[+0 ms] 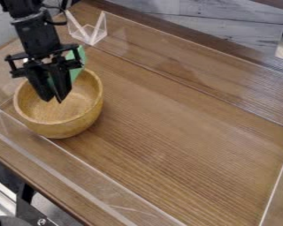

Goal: Put the green block in the brown bowl

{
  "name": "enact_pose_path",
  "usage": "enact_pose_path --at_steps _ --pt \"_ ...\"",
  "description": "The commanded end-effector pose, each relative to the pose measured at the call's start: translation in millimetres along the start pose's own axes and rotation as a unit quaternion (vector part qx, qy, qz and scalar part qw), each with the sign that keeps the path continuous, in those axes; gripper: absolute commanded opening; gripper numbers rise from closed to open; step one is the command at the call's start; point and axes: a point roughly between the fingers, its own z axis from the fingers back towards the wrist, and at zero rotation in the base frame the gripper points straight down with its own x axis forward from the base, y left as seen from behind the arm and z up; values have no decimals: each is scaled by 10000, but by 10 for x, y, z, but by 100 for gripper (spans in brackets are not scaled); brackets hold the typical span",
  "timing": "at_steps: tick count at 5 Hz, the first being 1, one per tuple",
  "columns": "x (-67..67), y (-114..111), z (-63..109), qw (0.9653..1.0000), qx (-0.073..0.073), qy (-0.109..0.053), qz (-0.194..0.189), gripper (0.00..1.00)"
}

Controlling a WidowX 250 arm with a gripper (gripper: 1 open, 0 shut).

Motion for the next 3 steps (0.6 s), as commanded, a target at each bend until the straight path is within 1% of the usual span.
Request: enact_pose_path --at_steps 1,3 --pt "137 6 108 9995 12 -319 7 0" --pt "208 -7 16 9996 -7 -268 -16 0"
